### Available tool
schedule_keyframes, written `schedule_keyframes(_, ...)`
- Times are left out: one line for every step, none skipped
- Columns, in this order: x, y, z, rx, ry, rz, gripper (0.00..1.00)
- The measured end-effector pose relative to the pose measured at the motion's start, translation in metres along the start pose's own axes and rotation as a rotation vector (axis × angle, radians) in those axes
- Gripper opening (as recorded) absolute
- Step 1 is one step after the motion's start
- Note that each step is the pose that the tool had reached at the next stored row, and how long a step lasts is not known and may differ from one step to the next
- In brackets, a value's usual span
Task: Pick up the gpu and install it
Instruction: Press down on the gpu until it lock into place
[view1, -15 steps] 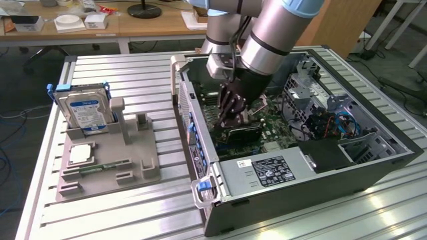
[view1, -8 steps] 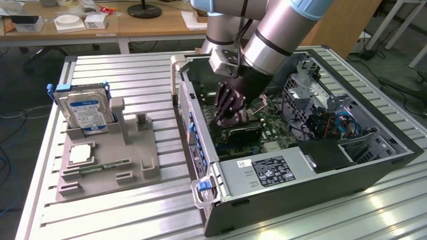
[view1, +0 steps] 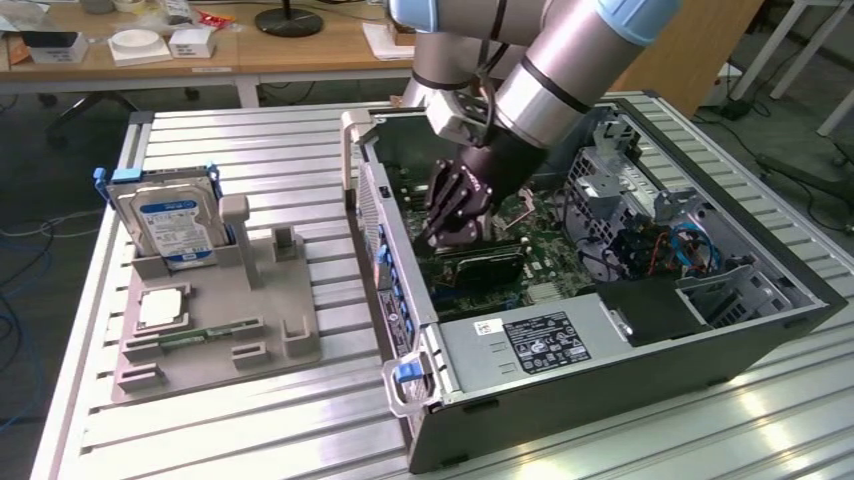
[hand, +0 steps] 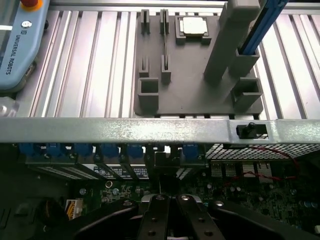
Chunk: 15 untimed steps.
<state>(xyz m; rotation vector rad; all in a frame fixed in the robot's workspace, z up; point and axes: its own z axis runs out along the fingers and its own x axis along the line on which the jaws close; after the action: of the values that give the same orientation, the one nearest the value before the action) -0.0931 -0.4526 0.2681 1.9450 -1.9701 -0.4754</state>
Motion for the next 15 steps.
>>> schedule_keyframes(-0.0003,-0.0015,-0.0007,-0.0046,0.0,0.001,0.1)
schedule_keyframes(-0.0007,-0.003,-0.0013,-0.0109,-0.0001,0.001,0.1)
schedule_keyframes(-0.0011,-0.0044,-0.0019,-0.0202,0.0,0.001,0.1)
schedule_keyframes(-0.0014,-0.0054,-0.0025,-0.0308,0.0,0.001,0.1)
schedule_keyframes(-0.0018,-0.0064,-0.0031,-0.0431,0.0002,0.001,0.1)
schedule_keyframes(-0.002,-0.0074,-0.0035,-0.06,0.0004,0.001,0.1)
schedule_keyframes(-0.002,-0.0082,-0.0039,-0.0795,0.0006,0.001,0.1)
schedule_keyframes(-0.002,-0.0091,-0.0044,-0.097,0.0008,0.001,0.1)
schedule_keyframes(-0.002,-0.0096,-0.0046,-0.1107,0.0011,0.001,0.1)
schedule_keyframes(-0.002,-0.0095,-0.0047,-0.1152,0.0014,0.001,0.1)
schedule_keyframes(-0.002,-0.0094,-0.0047,-0.1162,0.0014,0.002,0.1)
schedule_keyframes(-0.002,-0.0096,-0.0043,-0.1166,0.0011,0.001,0.1)
schedule_keyframes(-0.0021,-0.0098,-0.0038,-0.1176,0.001,0.001,0.1)
schedule_keyframes(-0.0021,-0.0101,-0.003,-0.1197,0.0011,0.001,0.1)
schedule_keyframes(-0.002,-0.0102,-0.002,-0.1222,0.0014,0.001,0.1)
